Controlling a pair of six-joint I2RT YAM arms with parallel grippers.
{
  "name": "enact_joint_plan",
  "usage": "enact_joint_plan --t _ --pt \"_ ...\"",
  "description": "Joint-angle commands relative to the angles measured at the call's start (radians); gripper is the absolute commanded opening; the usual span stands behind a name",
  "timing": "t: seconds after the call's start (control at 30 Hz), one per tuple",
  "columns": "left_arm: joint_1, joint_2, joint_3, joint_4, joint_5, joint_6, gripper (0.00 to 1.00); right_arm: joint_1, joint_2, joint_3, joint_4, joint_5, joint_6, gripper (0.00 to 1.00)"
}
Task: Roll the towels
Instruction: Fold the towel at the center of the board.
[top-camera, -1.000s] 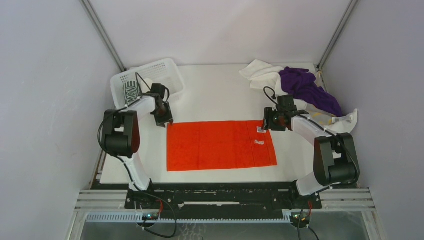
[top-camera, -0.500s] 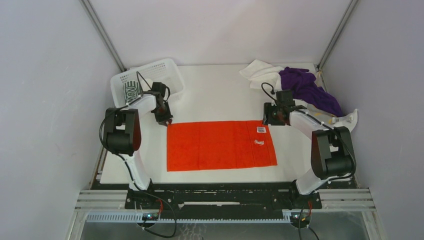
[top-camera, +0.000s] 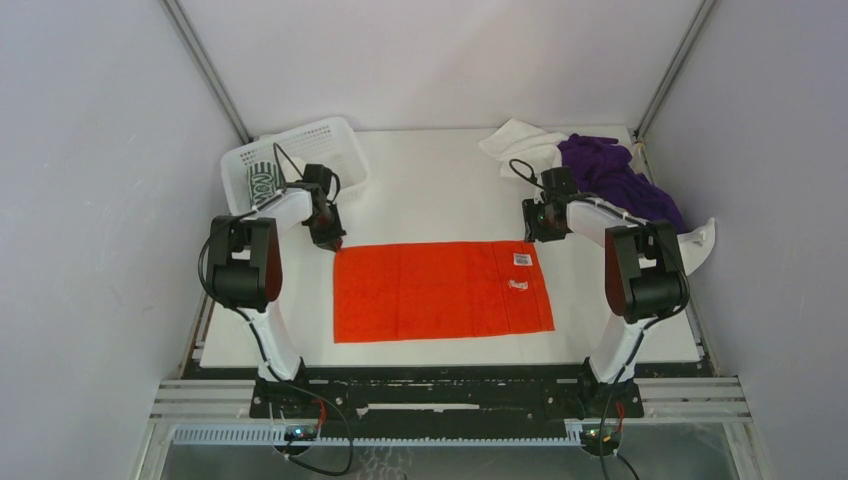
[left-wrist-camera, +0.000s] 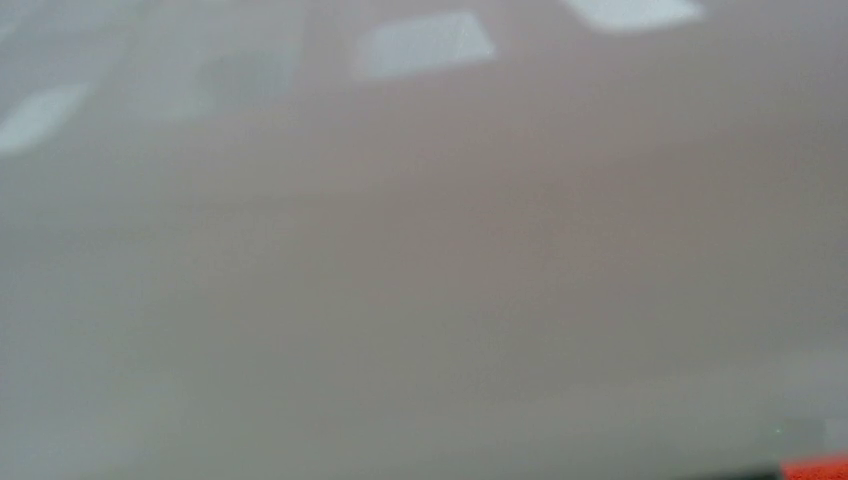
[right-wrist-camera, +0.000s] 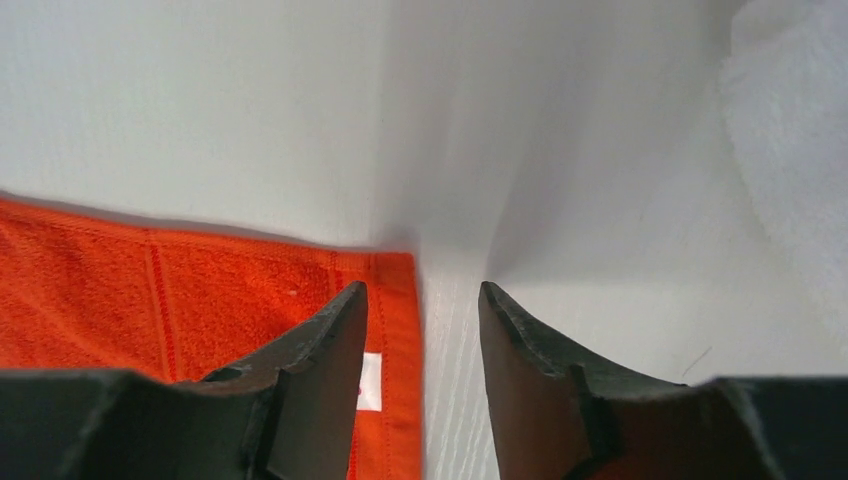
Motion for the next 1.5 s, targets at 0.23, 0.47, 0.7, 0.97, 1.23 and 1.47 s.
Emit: enact_joint_plan --t 0.23,0.47,0.7,0.97,1.23,1.47 --pt "0.002 -0.009 0.034 0.004 0.013 0.029 0.06 0.003 0.093 0.146 -0.096 -0.039 -0.084 0.37" --pt "0.001 -0.009 0.033 0.004 0.015 0.031 0.04 0.019 0.121 0.187 -0.181 -0.043 -0.116 0.37" --pt "0.002 -0.009 0.033 0.006 0.015 0.034 0.01 0.051 0.176 0.223 -0.234 -0.02 -0.14 0.36" --pt "0.002 -0.007 0.034 0.006 0.018 0.04 0.0 0.051 0.211 0.246 -0.254 0.043 -0.146 0.26" --pt "0.002 -0.015 0.029 0.018 0.056 0.055 0.0 0.04 0.197 0.253 -0.246 0.087 -0.167 0.0" --pt "-0.001 -0.126 -0.005 0.071 0.109 0.045 0.0 0.019 0.097 0.256 -0.214 0.096 -0.186 0.0"
